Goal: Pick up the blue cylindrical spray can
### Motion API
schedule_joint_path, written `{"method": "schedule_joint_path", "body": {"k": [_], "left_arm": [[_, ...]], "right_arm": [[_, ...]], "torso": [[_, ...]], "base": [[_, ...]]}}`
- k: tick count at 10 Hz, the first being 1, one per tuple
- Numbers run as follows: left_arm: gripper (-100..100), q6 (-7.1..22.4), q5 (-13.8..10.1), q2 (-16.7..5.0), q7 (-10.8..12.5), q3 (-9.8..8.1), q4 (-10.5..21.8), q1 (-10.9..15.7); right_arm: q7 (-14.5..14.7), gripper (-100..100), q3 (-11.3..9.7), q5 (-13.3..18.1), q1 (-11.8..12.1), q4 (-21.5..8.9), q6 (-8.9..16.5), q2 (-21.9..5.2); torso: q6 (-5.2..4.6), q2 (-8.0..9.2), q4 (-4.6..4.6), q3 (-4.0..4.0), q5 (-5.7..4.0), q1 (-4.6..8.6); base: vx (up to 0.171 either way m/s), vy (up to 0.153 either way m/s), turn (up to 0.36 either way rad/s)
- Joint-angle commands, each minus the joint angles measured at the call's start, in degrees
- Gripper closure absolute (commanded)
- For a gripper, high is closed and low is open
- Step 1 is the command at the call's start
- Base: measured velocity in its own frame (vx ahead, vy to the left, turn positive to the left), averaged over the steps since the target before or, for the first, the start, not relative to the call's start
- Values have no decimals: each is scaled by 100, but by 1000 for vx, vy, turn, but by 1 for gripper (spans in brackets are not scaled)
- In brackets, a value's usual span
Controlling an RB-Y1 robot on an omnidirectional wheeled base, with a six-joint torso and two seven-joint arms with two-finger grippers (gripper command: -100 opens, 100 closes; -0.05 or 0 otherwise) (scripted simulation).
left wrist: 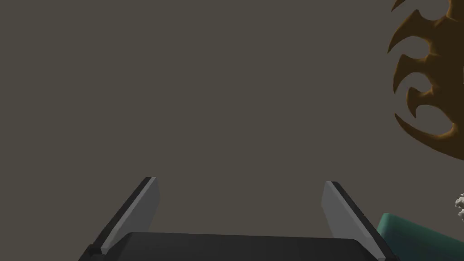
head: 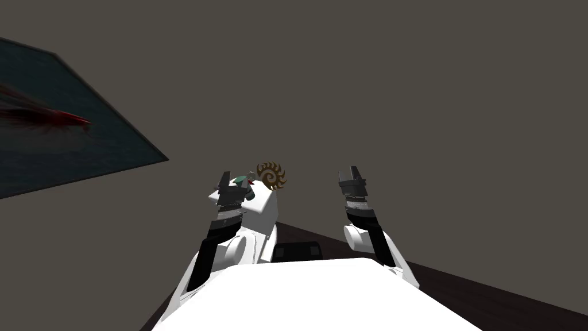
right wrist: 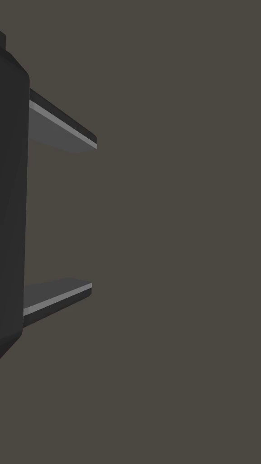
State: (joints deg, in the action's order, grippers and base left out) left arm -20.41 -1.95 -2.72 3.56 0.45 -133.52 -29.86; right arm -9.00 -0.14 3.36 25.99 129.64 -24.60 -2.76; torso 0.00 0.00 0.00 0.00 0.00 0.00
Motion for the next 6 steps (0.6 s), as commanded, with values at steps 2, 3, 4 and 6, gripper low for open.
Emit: {"method": "schedule_joint_path", "body": {"k": [2,3,4,6], "left_arm": [[-100,136,204,-329,-29,-29,187,-114],[-100,187,281,-415,-39,-39,255,-157],[-100,243,367,-504,-51,-50,331,-206],[-100,370,562,-690,-77,-73,498,-315]], "right_arm": [[0,0,0,0,0,0,0,0],[0,0,0,0,-1,0,0,0],[0,0,0,0,-1,0,0,0],[0,0,0,0,-1,0,0,0]], "torso": [[1,9,-1,5,0,2],[1,27,-5,15,-1,8],[1,36,-8,20,-1,4],[1,36,-8,21,0,0]], "base": [[-59,-19,44],[-102,-15,71],[-90,5,41],[-92,-11,49]]}}
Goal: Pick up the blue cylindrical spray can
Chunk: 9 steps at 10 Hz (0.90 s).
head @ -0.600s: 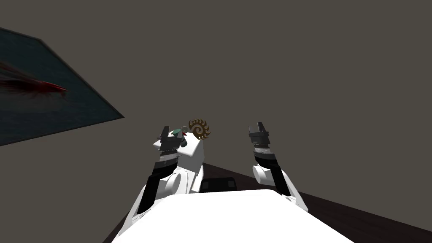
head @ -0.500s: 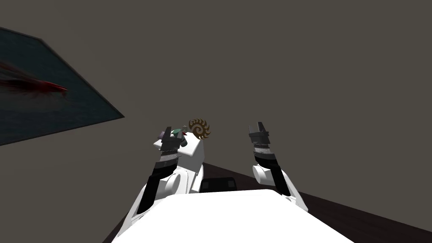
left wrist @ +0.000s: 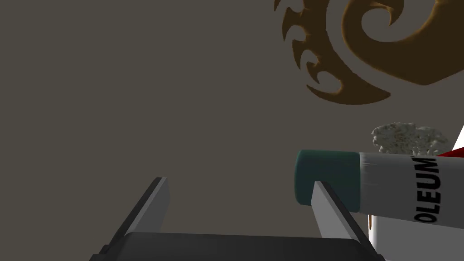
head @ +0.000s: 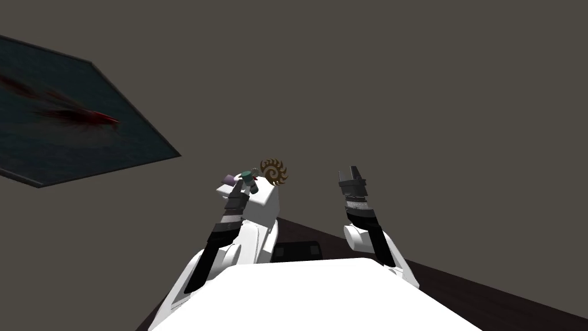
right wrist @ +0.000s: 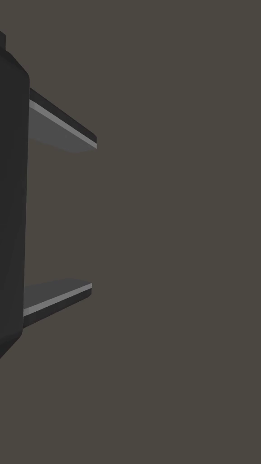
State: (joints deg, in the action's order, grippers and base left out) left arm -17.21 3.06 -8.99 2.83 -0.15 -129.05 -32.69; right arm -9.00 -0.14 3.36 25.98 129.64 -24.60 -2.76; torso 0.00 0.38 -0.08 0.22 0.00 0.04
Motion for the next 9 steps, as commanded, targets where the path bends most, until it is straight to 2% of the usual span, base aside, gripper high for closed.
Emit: {"method": "schedule_joint_path", "body": {"k": [1,9], "left_arm": [[-100,120,167,-158,-20,-25,139,-91],[-100,632,1041,-915,-198,-132,817,-518]], "right_arm": [[0,0,0,0,0,0,0,0],[0,0,0,0,0,0,0,0]], "torso": [[0,0,0,0,0,0],[-1,-4,0,-1,-1,3]], "base": [[-106,-34,55],[-98,-24,50]]}}
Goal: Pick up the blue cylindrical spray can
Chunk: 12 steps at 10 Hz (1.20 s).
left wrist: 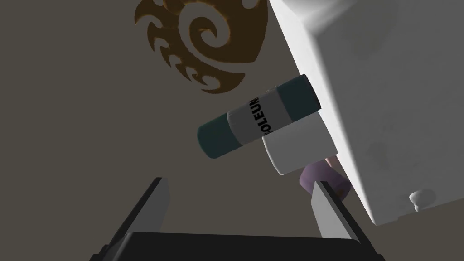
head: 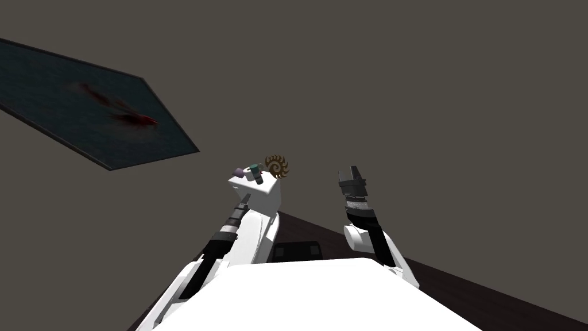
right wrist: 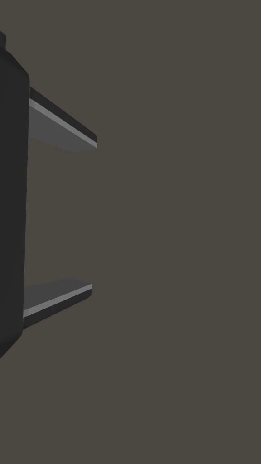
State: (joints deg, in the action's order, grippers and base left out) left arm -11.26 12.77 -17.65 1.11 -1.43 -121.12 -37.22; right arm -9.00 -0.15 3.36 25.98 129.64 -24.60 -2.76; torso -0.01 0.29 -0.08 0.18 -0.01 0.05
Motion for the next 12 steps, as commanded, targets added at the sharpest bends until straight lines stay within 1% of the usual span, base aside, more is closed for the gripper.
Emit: {"method": "schedule_joint_path", "body": {"k": [1,4,6,9,12], "left_arm": [[-100,80,164,-145,-61,-20,94,-94],[-100,167,404,-449,-191,-75,276,-127],[-100,189,529,-660,-301,-120,377,-101],[-100,174,671,-987,-497,-203,509,6],[-100,121,769,-1319,-719,-300,626,176]], "right_arm": [[0,0,0,0,0,0,0,0],[0,0,0,0,0,0,0,0],[0,0,0,0,0,0,0,0],[0,0,0,0,1,0,0,-1],[0,0,1,0,1,0,0,-1]], "torso": [[0,0,0,0,0,0],[-1,-3,0,-2,1,-6],[-1,-9,2,-5,2,-10],[-1,-22,4,-12,4,-18],[-2,-33,7,-19,6,-27]], "base": [[-75,-6,20],[-67,9,0],[-49,23,-28],[-22,39,-59],[0,58,-83]]}}
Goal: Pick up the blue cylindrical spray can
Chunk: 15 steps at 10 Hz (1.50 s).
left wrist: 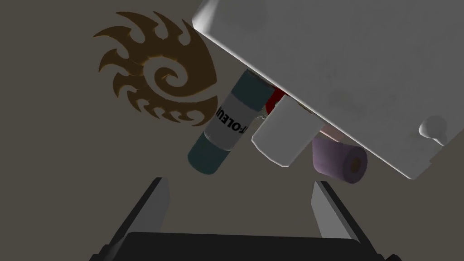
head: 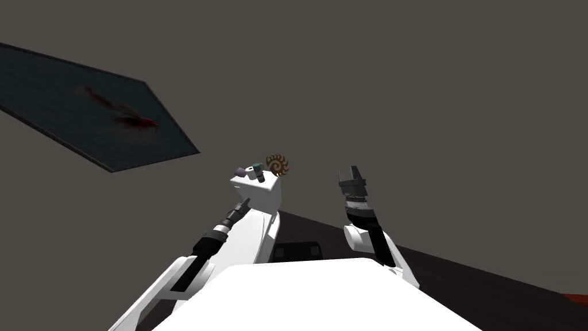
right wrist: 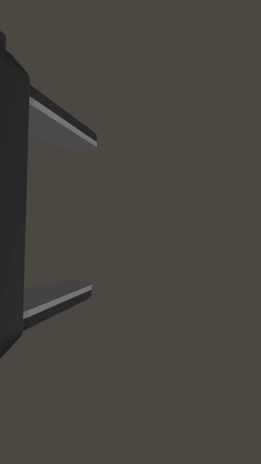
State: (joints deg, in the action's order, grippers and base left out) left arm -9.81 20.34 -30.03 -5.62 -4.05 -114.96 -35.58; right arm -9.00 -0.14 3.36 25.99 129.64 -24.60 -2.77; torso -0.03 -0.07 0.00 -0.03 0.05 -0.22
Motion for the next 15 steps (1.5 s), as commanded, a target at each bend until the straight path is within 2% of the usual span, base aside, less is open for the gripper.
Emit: {"method": "schedule_joint_path", "body": {"k": [1,5,8,11,12,13,14,15], "left_arm": [[-100,-46,38,-190,-123,-72,48,78],[-100,-133,123,-597,-419,-213,187,356],[-100,-205,206,-1012,-726,-379,338,725],[-100,-204,218,-1089,-775,-413,361,856],[-100,-190,212,-1090,-760,-413,331,819],[0,-187,212,-1093,-761,-415,330,825],[-100,-274,208,-1012,-837,-244,617,1112],[-100,-274,208,-1012,-837,-244,797,1301]], "right_arm": [[0,0,0,0,0,0,0,0],[0,0,0,0,1,0,0,0],[0,0,0,0,2,0,0,-1],[0,0,0,0,3,1,-1,0],[0,0,0,0,3,1,-1,1],[0,0,0,0,2,1,-1,1],[0,0,0,0,1,1,0,1],[0,0,0,0,0,0,0,1]], "torso": [[0,0,0,0,0,0],[1,-15,3,-8,1,-2],[-1,-63,13,-36,1,-8],[2,-92,21,-53,-3,19],[1,-81,19,-48,-6,35],[4,-45,13,-29,-8,38],[4,-20,6,-13,-7,36],[3,15,-1,6,-5,33]], "base": [[15,58,-118],[41,62,-109],[171,80,-222],[215,16,-97],[74,-15,-16],[16,-1,3],[-83,3,-5],[-108,17,-8]]}}
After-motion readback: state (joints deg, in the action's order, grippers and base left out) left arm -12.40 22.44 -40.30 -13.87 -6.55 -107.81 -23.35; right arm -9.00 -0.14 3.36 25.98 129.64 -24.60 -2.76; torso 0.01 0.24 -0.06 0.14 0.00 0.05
